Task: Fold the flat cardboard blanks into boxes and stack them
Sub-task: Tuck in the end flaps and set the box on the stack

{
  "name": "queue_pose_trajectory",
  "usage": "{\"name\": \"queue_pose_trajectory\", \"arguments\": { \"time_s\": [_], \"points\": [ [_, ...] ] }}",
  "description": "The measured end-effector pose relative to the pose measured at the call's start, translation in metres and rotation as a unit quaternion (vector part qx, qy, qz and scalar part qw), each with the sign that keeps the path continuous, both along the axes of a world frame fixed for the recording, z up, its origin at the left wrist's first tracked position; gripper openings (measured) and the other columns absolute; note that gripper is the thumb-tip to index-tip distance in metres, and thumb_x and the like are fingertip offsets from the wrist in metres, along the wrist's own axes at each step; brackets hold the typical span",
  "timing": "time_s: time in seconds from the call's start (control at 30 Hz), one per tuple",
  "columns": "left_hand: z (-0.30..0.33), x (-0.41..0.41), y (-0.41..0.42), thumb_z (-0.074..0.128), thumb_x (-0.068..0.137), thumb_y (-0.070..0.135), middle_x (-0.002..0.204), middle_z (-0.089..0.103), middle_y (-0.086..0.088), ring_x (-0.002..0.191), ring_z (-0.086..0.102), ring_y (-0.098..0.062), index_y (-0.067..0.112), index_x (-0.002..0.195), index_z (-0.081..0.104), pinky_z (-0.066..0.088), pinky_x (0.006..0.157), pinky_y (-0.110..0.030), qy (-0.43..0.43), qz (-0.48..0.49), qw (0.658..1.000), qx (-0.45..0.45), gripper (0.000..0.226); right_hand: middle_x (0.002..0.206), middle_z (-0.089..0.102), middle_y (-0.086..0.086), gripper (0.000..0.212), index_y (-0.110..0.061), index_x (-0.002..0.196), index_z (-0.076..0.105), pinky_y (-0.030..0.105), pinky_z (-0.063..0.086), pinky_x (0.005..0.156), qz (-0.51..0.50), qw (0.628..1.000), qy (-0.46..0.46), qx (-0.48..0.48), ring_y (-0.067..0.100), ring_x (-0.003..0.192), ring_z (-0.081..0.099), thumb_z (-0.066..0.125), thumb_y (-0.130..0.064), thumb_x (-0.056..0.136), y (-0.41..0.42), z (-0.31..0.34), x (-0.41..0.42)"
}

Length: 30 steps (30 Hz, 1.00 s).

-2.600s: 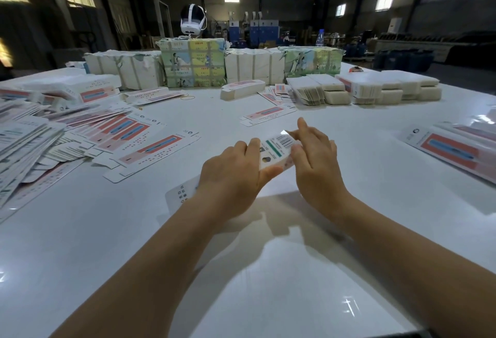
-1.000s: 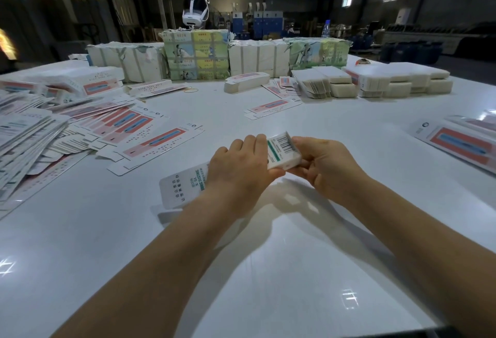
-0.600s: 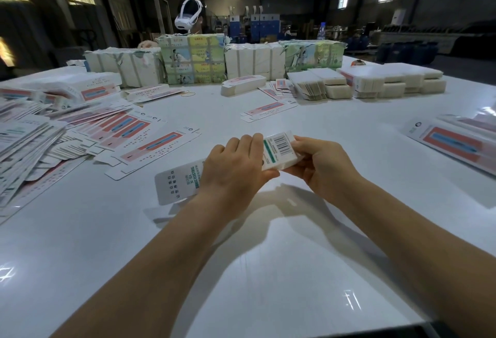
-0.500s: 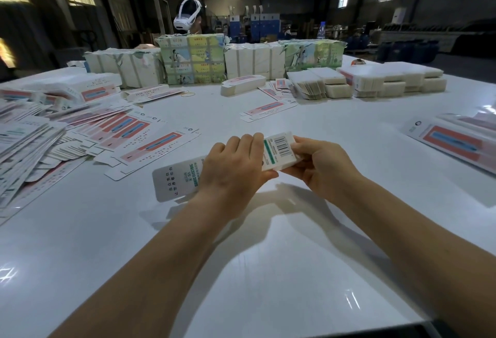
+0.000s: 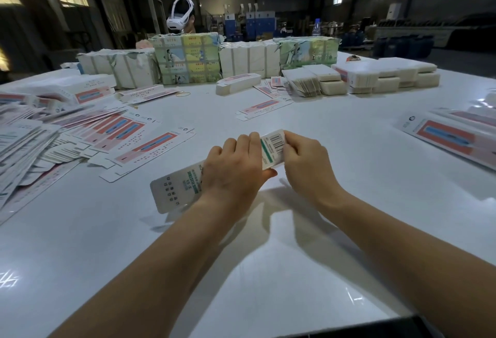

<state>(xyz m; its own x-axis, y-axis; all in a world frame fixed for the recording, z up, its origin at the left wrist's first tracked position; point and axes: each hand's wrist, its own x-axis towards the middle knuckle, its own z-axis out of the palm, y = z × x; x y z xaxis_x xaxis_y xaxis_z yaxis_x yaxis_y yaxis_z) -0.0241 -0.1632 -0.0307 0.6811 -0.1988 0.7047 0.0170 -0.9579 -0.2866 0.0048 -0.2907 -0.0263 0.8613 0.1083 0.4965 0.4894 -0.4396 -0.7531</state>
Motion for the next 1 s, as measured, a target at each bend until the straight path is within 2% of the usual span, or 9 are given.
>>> {"name": "queue_pose_trajectory", "arguments": {
  "time_s": [0.23,0.33,0.4,0.43,0.5,0.57,0.67,0.87,1.0],
  "points": [
    [-0.001,-0.003,-0.009,0.058,0.076,0.059,0.075,0.064,-0.002,0.062,0.060,-0.018,0.005,0.105,0.069,0.042,0.050,-0.026,-0.032,0.035,0.999,0.004,0.062,0.068,0.057,0.006,0.017,-0.001,0.080,0.053,0.022,0.034,0.054,0.017,1.000,-0.018,-0.015,0.018,0.063,0.046,0.042,-0.005,0.093,0.000,-0.002,-0.002],
    [-0.001,-0.004,-0.009,0.061,0.073,0.063,0.075,0.064,0.001,0.062,0.060,-0.015,0.008,0.104,0.069,0.042,0.050,-0.025,-0.024,0.058,0.998,0.008,0.064,0.091,0.066,0.001,0.018,-0.006,0.105,0.059,0.016,0.046,0.065,0.037,0.999,0.017,0.018,0.014,0.080,0.060,0.044,-0.007,0.096,0.002,-0.004,0.000],
    [0.000,-0.004,-0.008,0.066,0.070,0.065,0.076,0.064,-0.001,0.063,0.060,-0.016,0.007,0.105,0.068,0.042,0.051,-0.025,-0.012,0.060,0.998,-0.008,0.068,0.109,0.063,-0.002,0.036,-0.012,0.132,0.050,0.019,0.052,0.078,0.054,0.988,0.084,0.115,0.011,0.092,0.064,0.051,-0.012,0.096,0.001,-0.004,0.003],
    [0.000,-0.004,-0.008,0.067,0.071,0.064,0.078,0.065,-0.003,0.064,0.061,-0.018,0.005,0.107,0.067,0.043,0.052,-0.025,-0.004,0.054,0.998,-0.025,0.069,0.109,0.064,-0.002,0.038,-0.014,0.131,0.049,0.020,0.054,0.076,0.055,0.977,0.113,0.171,0.009,0.090,0.066,0.056,-0.015,0.094,0.001,-0.005,0.004],
    [0.002,-0.004,-0.008,0.062,0.077,0.062,0.087,0.065,-0.006,0.072,0.062,-0.021,0.002,0.115,0.062,0.042,0.056,-0.029,0.022,0.048,0.996,-0.067,0.071,0.103,0.068,0.002,0.024,-0.015,0.111,0.057,0.025,0.057,0.072,0.023,0.965,0.137,0.224,0.011,0.087,0.068,0.065,-0.023,0.089,0.001,-0.007,0.007],
    [0.002,-0.001,-0.007,0.048,0.085,0.062,0.102,0.062,-0.008,0.086,0.059,-0.023,0.003,0.129,0.050,0.040,0.063,-0.032,0.039,0.052,0.993,-0.097,0.074,0.094,0.069,0.005,0.019,-0.014,0.094,0.059,0.031,0.058,0.075,-0.008,0.968,0.121,0.220,0.018,0.089,0.068,0.067,-0.029,0.088,0.002,-0.010,0.008],
    [-0.001,0.003,-0.002,0.036,0.088,0.064,0.113,0.056,-0.006,0.096,0.055,-0.022,0.006,0.136,0.038,0.034,0.067,-0.032,0.038,0.063,0.992,-0.101,0.075,0.083,0.068,0.001,0.016,-0.014,0.081,0.057,0.024,0.056,0.066,-0.015,0.977,0.062,0.206,0.015,0.083,0.068,0.064,-0.025,0.090,0.004,-0.010,0.006],
    [-0.002,0.004,-0.001,0.034,0.088,0.064,0.114,0.054,-0.004,0.097,0.053,-0.022,0.010,0.134,0.037,0.026,0.067,-0.030,0.058,0.051,0.989,-0.124,0.071,0.072,0.065,-0.013,0.018,-0.012,0.074,0.060,0.010,0.042,0.055,-0.023,0.987,-0.011,0.161,-0.006,0.064,0.060,0.062,-0.018,0.091,0.005,-0.011,0.002],
    [0.000,0.003,-0.001,0.032,0.088,0.064,0.115,0.054,-0.004,0.097,0.053,-0.022,0.011,0.135,0.036,0.029,0.066,-0.030,0.066,0.043,0.989,-0.125,0.071,0.070,0.065,-0.010,0.021,-0.007,0.072,0.060,0.011,0.042,0.054,-0.006,0.986,-0.016,0.167,-0.005,0.061,0.058,0.061,-0.015,0.091,0.003,-0.011,0.001]
  ]
}}
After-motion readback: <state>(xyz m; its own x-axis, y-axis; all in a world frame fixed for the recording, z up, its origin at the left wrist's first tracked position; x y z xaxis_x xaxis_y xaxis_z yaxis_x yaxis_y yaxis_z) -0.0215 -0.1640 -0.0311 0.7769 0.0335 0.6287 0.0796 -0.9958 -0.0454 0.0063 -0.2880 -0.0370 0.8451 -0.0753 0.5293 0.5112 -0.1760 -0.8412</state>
